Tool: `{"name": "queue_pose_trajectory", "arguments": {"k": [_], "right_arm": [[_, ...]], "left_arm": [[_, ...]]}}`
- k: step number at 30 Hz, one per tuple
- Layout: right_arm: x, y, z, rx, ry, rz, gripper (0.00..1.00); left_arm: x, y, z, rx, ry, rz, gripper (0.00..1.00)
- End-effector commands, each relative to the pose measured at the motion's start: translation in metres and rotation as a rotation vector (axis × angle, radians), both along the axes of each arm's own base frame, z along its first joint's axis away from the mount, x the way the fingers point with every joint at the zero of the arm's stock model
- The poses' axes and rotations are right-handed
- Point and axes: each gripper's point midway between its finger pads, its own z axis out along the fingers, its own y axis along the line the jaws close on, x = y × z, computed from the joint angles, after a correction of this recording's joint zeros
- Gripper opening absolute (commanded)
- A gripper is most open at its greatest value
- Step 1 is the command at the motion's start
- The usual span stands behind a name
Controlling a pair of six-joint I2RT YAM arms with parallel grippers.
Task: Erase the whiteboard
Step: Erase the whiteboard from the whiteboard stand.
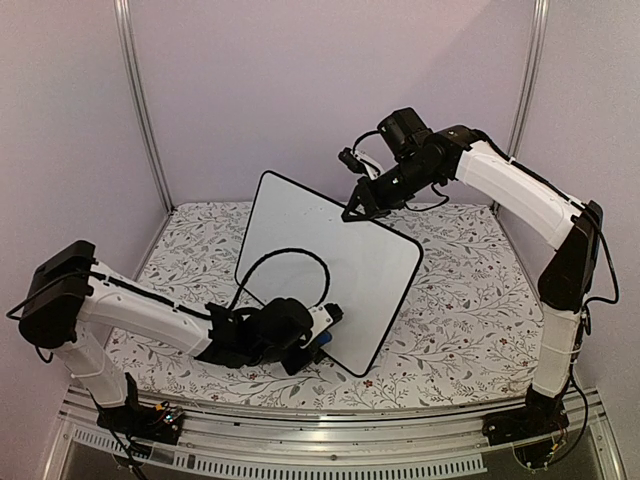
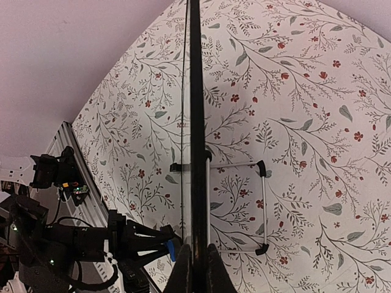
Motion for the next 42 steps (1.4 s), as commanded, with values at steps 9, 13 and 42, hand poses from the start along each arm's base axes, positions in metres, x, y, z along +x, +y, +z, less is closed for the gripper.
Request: {"name": "queue_pose_trajectory", "arguments": {"k": [9, 13, 42], "right_arm": [[-0.018, 0.005, -0.026, -0.07, 0.062, 0.049, 0.0], [-0.019, 0.005, -0.026, -0.07, 0.062, 0.05, 0.0], [-0.02, 0.003, -0.021, -0.065, 0.051, 0.049, 0.0]], "left_arm": [[0.009, 0.004, -0.016, 0.065, -0.056, 0.063, 0.0], [0.021, 0.028, -0.016, 0.085, -0.055, 0.146, 0.0], [0.138, 0.163, 0.084, -0.387, -0.049, 0.737, 0.0]]}}
